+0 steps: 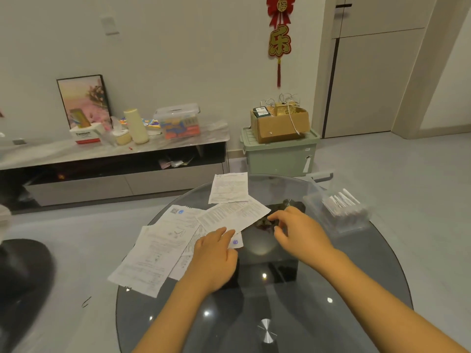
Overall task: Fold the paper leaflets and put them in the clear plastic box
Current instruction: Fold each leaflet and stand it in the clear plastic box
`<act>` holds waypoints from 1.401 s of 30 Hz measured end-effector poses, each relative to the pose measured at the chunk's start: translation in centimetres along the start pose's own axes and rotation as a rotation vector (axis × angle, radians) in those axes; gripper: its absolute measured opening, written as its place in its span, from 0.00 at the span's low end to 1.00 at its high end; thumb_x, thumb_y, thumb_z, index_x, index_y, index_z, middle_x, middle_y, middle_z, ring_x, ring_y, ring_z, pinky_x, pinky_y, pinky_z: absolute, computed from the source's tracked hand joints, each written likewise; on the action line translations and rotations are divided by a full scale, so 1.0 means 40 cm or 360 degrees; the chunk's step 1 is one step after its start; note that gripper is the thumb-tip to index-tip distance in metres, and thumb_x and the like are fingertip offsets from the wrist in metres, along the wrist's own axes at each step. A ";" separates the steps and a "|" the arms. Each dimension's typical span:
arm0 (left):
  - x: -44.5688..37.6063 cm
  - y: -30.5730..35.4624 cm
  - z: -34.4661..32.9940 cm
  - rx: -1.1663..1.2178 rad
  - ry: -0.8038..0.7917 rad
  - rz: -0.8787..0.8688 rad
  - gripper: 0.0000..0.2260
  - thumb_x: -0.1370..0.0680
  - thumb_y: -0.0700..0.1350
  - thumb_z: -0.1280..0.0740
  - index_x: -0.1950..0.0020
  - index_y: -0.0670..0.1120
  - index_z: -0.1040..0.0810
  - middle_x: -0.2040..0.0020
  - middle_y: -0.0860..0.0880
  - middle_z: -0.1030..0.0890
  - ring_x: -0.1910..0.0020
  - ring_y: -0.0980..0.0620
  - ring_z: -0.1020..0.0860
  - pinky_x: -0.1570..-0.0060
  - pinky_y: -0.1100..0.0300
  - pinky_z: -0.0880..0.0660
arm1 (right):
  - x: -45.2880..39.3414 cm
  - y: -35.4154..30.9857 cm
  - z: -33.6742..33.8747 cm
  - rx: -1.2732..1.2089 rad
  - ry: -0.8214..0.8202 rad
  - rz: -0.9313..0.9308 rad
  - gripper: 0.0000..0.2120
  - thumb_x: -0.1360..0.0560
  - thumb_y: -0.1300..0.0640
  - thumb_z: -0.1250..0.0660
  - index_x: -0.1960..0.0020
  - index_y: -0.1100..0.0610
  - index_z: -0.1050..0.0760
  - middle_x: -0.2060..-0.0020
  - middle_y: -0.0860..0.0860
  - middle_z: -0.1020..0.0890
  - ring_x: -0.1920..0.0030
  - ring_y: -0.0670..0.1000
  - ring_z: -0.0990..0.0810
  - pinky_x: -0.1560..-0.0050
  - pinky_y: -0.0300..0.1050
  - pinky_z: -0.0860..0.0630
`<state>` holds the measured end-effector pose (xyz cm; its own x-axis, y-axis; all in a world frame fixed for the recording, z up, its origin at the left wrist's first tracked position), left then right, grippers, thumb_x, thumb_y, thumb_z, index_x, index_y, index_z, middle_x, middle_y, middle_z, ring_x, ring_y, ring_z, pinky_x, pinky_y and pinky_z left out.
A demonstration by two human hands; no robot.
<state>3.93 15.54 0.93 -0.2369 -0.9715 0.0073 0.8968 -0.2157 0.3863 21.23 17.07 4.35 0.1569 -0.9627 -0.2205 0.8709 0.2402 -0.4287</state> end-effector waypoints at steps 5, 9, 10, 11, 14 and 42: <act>-0.021 -0.079 -0.041 -0.0095 -0.0095 0.0162 0.26 0.20 0.47 0.45 0.24 0.46 0.48 0.23 0.47 0.49 0.24 0.48 0.51 0.26 0.53 0.57 | 0.012 -0.012 -0.054 0.0027 -0.0110 0.0058 0.17 0.22 0.54 0.42 0.34 0.49 0.30 0.46 0.46 0.27 0.54 0.45 0.26 0.51 0.41 0.26; -0.044 -0.102 -0.063 -0.0144 -0.0115 0.0138 0.27 0.21 0.48 0.45 0.24 0.45 0.48 0.24 0.49 0.47 0.24 0.51 0.51 0.27 0.50 0.62 | 0.009 -0.002 -0.073 0.0055 -0.0144 0.0074 0.17 0.21 0.53 0.43 0.33 0.48 0.30 0.46 0.45 0.28 0.52 0.45 0.24 0.50 0.40 0.25; -0.046 -0.100 -0.067 -0.0168 -0.0097 0.0117 0.25 0.21 0.48 0.45 0.25 0.45 0.45 0.26 0.49 0.42 0.25 0.51 0.47 0.26 0.49 0.61 | 0.006 -0.001 -0.074 0.0059 -0.0141 0.0082 0.17 0.21 0.53 0.43 0.33 0.48 0.30 0.45 0.45 0.28 0.51 0.45 0.24 0.50 0.40 0.25; -0.047 -0.091 -0.066 -0.0208 -0.0054 0.0080 0.22 0.21 0.48 0.45 0.27 0.46 0.41 0.30 0.49 0.38 0.28 0.50 0.43 0.26 0.49 0.59 | 0.004 -0.001 -0.075 0.0063 -0.0141 0.0086 0.17 0.21 0.53 0.43 0.33 0.48 0.30 0.45 0.45 0.28 0.51 0.44 0.24 0.50 0.40 0.25; -0.044 -0.038 -0.064 -0.0364 0.0046 -0.0096 0.15 0.22 0.49 0.45 0.37 0.49 0.31 0.42 0.51 0.32 0.39 0.51 0.35 0.29 0.52 0.50 | -0.002 0.000 -0.083 0.0086 -0.0168 0.0103 0.17 0.22 0.53 0.42 0.34 0.48 0.30 0.44 0.45 0.27 0.50 0.45 0.25 0.50 0.39 0.26; -0.021 -0.003 -0.081 0.0056 -0.0451 -0.0213 0.27 0.27 0.53 0.30 0.30 0.56 0.35 0.27 0.57 0.39 0.29 0.54 0.40 0.31 0.56 0.41 | 0.021 -0.008 -0.166 0.0247 -0.0654 0.0205 0.25 0.32 0.42 0.28 0.37 0.44 0.29 0.37 0.44 0.29 0.37 0.48 0.32 0.37 0.43 0.33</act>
<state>5.22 16.08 -2.12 -0.4509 -0.8677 0.2090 0.8384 -0.3314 0.4328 17.99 17.03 -1.52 0.4130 -0.9033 0.1160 0.8867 0.3698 -0.2774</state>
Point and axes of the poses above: each hand's wrist, its own x-axis away from the middle knuckle, its own z-axis out of the back of the hand, y = z × x, the point moved 7 cm from there along -x, towards the middle knuckle
